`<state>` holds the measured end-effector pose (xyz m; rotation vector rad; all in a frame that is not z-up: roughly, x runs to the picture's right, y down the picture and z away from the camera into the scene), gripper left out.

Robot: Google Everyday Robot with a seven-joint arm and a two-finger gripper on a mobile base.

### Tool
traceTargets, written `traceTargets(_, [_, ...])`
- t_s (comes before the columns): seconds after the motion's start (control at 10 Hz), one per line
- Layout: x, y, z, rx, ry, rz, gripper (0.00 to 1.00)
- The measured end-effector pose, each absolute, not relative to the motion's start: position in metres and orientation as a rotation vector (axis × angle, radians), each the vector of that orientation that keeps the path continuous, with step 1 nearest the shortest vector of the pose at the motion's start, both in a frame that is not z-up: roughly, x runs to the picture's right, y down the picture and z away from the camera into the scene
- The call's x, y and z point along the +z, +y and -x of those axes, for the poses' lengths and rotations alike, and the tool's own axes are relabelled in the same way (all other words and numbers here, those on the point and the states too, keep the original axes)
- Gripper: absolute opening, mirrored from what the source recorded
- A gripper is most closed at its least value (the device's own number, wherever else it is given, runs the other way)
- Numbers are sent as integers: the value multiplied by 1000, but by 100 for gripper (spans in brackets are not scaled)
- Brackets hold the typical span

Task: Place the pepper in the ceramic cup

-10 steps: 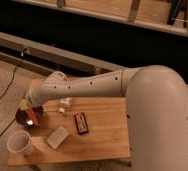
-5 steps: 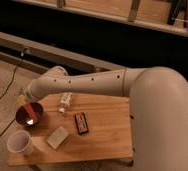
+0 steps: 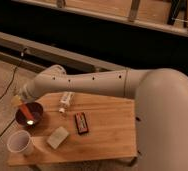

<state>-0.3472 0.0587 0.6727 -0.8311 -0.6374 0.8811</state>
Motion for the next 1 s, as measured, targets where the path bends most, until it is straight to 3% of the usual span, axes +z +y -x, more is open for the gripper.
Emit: traceTargets(1.0, [633,84,369,722,-690,905,0])
